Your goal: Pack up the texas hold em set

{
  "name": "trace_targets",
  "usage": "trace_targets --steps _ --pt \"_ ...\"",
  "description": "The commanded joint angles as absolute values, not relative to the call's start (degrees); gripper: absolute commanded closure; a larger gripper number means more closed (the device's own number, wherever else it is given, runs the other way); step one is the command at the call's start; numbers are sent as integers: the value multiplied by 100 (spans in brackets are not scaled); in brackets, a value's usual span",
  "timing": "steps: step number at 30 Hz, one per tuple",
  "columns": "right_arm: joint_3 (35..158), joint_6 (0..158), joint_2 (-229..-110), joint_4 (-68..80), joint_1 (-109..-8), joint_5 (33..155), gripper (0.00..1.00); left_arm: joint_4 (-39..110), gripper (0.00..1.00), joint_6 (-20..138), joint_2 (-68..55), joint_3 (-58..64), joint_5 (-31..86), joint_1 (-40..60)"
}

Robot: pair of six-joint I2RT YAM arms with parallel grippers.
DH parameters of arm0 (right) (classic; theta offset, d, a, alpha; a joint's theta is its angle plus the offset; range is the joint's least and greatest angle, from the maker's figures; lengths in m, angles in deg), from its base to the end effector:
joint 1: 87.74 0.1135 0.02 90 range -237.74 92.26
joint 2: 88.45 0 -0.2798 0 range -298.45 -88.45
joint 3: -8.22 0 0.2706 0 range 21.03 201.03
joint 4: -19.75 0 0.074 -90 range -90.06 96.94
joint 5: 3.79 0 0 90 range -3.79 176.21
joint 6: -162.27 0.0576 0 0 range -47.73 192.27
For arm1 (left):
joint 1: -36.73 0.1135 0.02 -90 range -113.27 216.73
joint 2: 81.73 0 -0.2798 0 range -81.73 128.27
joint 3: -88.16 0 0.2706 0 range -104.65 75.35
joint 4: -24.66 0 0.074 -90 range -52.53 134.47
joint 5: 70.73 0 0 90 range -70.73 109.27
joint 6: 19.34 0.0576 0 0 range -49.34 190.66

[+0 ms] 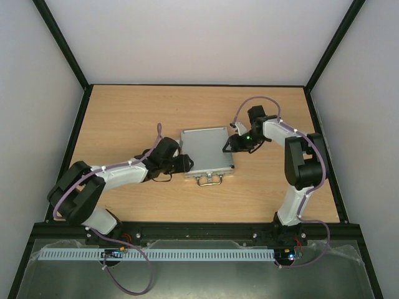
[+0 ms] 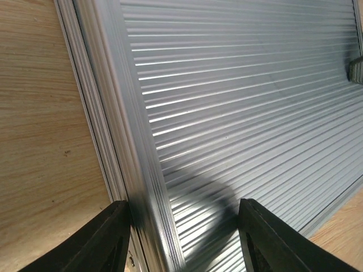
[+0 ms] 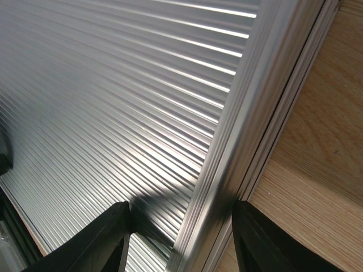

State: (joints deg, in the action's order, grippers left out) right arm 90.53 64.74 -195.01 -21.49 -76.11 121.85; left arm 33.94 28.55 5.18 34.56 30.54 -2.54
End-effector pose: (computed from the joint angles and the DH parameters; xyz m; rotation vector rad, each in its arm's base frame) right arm 0.3817 0.1128 0.1606 -0.6147 2.5461 0.8597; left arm 0.2461 -0.2158 0.1560 0.0461 2.4896 -0.8982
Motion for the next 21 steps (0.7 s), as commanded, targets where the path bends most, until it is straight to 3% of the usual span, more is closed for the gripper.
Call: trace_targets --steps 1,6,9,14,16,21 --pt "9090 6424 -19735 -2618 -7325 12505 49 3647 45 2628 321 3659 3226 -655" --pt "9194 6598 -19269 -2587 -7532 11871 39 4550 29 2540 -121 3589 2369 -641" --pt "9430 6622 -18982 -2952 -7824 11975 33 5108 26 2717 -379 3321 1924 -559" --pt "9201 6649 -17941 -3046 -7878 11849 33 5698 23 2768 -843 3054 1383 -495" --pt "8935 6630 -17538 -2969 -7869 12017 37 5592 23 2848 -1067 3115 1515 -485" --pt "8201 6369 -16828 -2753 -7803 12444 42 4267 25 3222 -1506 3629 3099 -580"
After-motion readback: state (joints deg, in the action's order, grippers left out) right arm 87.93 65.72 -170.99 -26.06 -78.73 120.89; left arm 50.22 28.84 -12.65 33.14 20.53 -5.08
